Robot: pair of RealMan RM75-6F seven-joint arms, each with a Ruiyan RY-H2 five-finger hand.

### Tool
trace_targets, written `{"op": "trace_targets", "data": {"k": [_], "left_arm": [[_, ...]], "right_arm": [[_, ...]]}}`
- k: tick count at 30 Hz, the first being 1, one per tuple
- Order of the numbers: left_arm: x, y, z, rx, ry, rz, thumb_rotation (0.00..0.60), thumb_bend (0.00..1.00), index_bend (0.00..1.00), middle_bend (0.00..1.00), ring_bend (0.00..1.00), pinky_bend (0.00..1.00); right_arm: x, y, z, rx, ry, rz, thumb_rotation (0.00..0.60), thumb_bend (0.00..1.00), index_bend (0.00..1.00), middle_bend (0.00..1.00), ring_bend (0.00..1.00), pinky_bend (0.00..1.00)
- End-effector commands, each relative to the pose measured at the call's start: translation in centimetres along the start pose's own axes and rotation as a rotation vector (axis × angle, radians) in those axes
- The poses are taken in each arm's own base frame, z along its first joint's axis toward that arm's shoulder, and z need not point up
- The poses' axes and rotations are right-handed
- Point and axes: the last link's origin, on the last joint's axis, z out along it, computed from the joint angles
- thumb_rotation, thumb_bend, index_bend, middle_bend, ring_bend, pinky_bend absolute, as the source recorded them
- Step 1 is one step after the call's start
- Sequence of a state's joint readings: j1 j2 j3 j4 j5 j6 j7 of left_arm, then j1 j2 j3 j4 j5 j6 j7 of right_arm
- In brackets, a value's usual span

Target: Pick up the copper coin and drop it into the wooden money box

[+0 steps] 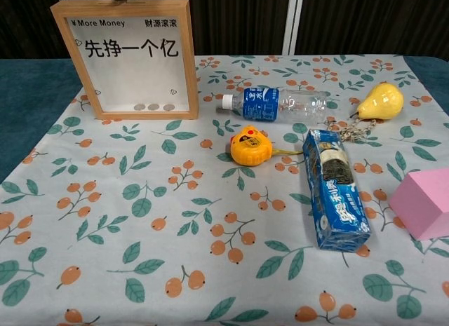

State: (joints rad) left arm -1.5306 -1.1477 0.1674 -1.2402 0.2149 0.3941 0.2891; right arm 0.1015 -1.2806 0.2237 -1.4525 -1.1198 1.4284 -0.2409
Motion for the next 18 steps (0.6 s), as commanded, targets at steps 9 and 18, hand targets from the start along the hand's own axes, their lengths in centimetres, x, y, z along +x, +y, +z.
{"op": "trace_targets", "data": {"k": [9,18], "left_arm": [[-0.08,0.29,-0.08,-0.003,0.004,0.025,0.600,0.41,0.67,0.16,0.00,0.00],[-0.46,0.43,0.10,0.001,-0.005,0.040,0.600,0.36,0.60,0.16,0.00,0.00]], "right_arm": [[-0.07,-0.04,-0.08,-0.004,-0.007,0.005,0.600,0.24,0.00,0.00,0.00,0.00],[0.06,0.19,0.02,-0.017,-0.002,0.004,0.600,0.24,0.00,0.00,0.00,0.00]]}}
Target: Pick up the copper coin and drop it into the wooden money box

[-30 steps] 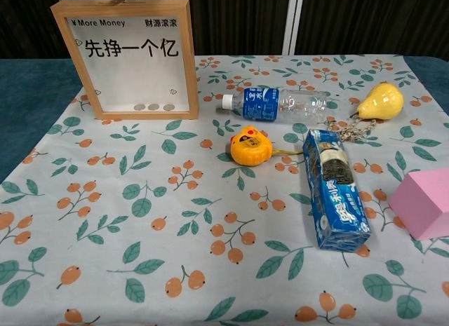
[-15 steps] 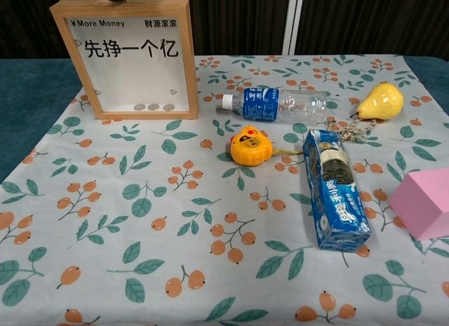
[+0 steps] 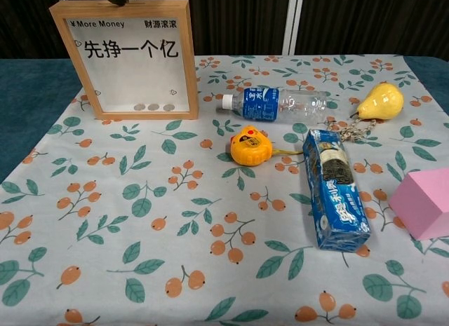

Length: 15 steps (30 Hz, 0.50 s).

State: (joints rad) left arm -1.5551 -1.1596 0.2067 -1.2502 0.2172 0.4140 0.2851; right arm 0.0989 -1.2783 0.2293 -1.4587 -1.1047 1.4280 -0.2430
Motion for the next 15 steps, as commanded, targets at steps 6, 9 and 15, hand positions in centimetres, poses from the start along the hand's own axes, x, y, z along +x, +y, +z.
{"op": "trace_targets", "data": {"k": [6,9,15], "left_arm": [[-0.09,0.25,0.08,0.000,-0.003,0.018,0.600,0.35,0.56,0.14,0.00,0.00],[0.01,0.29,0.00,0.001,-0.001,0.026,0.600,0.33,0.51,0.13,0.00,0.00],[0.09,0.45,-0.21,0.002,-0.006,0.037,0.600,0.33,0.42,0.11,0.00,0.00]], "right_arm": [[0.03,0.05,-0.01,0.000,-0.001,-0.003,0.600,0.24,0.00,0.00,0.00,0.00],[0.13,0.09,-0.02,-0.001,0.004,-0.002,0.600,0.24,0.00,0.00,0.00,0.00],[0.36,0.19,-0.03,-0.007,0.013,0.001,0.600,0.24,0.00,0.00,0.00,0.00]]}}
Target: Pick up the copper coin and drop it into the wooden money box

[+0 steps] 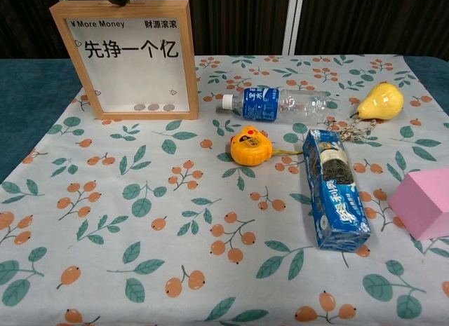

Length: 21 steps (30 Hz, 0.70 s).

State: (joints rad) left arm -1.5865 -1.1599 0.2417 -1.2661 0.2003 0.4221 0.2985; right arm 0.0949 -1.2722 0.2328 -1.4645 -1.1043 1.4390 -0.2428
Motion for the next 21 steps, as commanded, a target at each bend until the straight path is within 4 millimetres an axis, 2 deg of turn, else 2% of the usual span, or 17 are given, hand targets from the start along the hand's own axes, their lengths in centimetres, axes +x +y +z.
{"op": "trace_targets", "data": {"k": [1,21], "left_arm": [[0.02,0.04,-0.07,0.000,-0.002,0.006,0.600,0.33,0.40,0.11,0.00,0.00],[0.17,0.60,-0.19,0.002,0.018,0.033,0.600,0.31,0.28,0.09,0.00,0.00]], "right_arm": [[0.04,0.03,-0.01,-0.002,0.001,0.001,0.600,0.24,0.00,0.00,0.00,0.00],[0.37,0.18,-0.02,-0.015,0.015,0.006,0.600,0.24,0.00,0.00,0.00,0.00]]}}
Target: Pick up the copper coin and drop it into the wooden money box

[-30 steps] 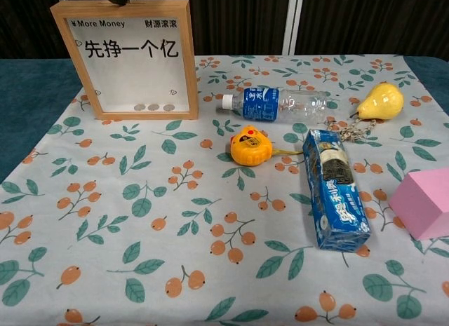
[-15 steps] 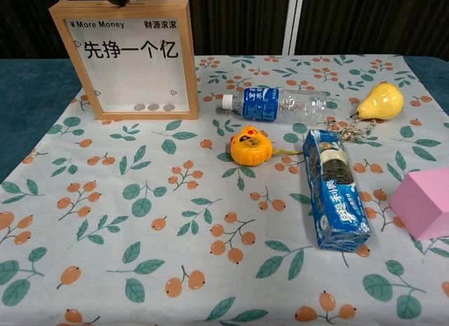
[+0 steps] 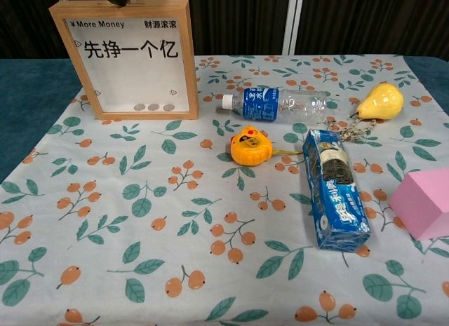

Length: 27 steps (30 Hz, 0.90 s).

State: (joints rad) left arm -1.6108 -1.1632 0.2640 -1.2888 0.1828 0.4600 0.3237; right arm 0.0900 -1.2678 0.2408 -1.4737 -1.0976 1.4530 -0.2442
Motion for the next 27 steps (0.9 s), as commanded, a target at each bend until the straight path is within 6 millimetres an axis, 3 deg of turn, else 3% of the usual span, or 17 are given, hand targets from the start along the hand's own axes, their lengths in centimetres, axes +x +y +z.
{"op": "trace_targets", "data": {"k": [1,7,19,23,27], "left_arm": [[0.1,0.1,0.0,-0.002,0.003,0.001,0.600,0.31,0.27,0.09,0.00,0.00],[0.3,0.1,-0.2,0.002,0.014,0.010,0.600,0.31,0.18,0.08,0.00,0.00],[1.5,0.4,-1.1,-0.002,0.063,0.026,0.600,0.31,0.15,0.07,0.00,0.00],[2.9,0.4,-2.6,-0.010,0.156,0.050,0.600,0.31,0.16,0.08,0.00,0.00],[3.7,-1.3,-6.0,0.005,0.275,0.011,0.600,0.31,0.17,0.08,0.00,0.00]], "right_arm": [[0.0,0.0,0.0,-0.001,0.001,0.000,0.600,0.24,0.00,0.00,0.00,0.00],[0.0,0.0,0.0,-0.003,0.000,0.001,0.600,0.24,0.00,0.00,0.00,0.00],[0.1,0.0,0.0,-0.007,-0.002,0.006,0.600,0.24,0.00,0.00,0.00,0.00],[0.1,0.0,0.0,-0.001,-0.008,0.013,0.600,0.24,0.00,0.00,0.00,0.00],[-0.1,-0.3,-0.1,0.024,-0.016,0.027,0.600,0.24,0.00,0.00,0.00,0.00]]}}
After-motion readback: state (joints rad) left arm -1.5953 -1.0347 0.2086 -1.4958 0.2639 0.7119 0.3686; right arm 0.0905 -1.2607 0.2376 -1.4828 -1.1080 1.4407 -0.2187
